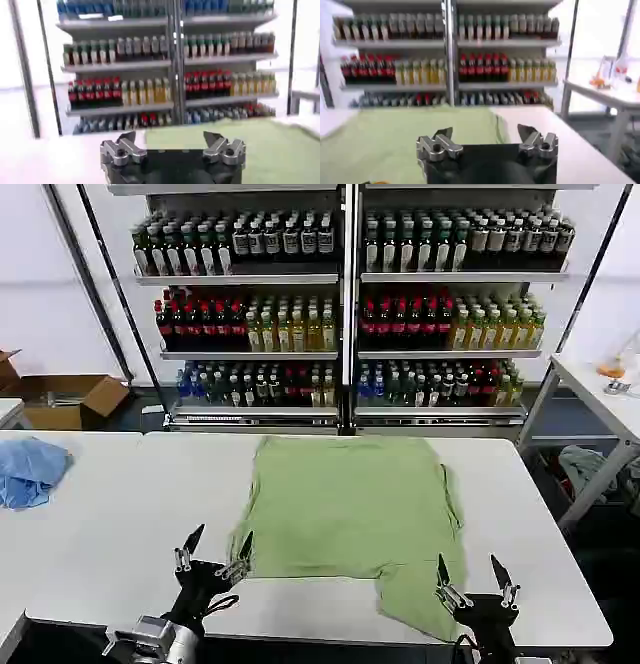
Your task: Fold and organize the clothes.
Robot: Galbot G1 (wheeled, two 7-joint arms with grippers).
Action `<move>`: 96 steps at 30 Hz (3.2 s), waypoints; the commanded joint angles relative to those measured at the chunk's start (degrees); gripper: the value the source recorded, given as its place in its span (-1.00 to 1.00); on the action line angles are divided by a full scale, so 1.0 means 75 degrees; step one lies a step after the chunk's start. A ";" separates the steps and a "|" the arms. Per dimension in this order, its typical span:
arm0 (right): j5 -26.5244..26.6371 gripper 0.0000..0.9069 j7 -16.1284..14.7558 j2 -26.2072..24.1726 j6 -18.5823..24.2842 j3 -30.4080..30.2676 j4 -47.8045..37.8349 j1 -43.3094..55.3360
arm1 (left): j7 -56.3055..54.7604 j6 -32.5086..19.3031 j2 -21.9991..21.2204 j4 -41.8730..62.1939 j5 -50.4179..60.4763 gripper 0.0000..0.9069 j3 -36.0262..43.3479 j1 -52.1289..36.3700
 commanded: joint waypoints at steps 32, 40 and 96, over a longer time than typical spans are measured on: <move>0.0318 -1.00 0.0560 0.0442 -0.1155 -0.0631 -0.0844 0.0073 | -0.0083 0.1875 0.0450 0.1462 -0.0488 -0.87 0.0616 -0.0865; 0.0284 -1.00 0.0517 0.0537 -0.1013 -0.0580 -0.0773 -0.0153 | 0.0001 0.1875 0.0469 0.1508 -0.0606 -0.87 0.0696 -0.0835; 0.1735 -1.00 0.0001 -0.1116 -0.0043 0.0817 -0.0909 0.2129 | 0.0350 0.1696 0.1411 0.0841 -0.2919 -0.89 -0.0207 -0.1710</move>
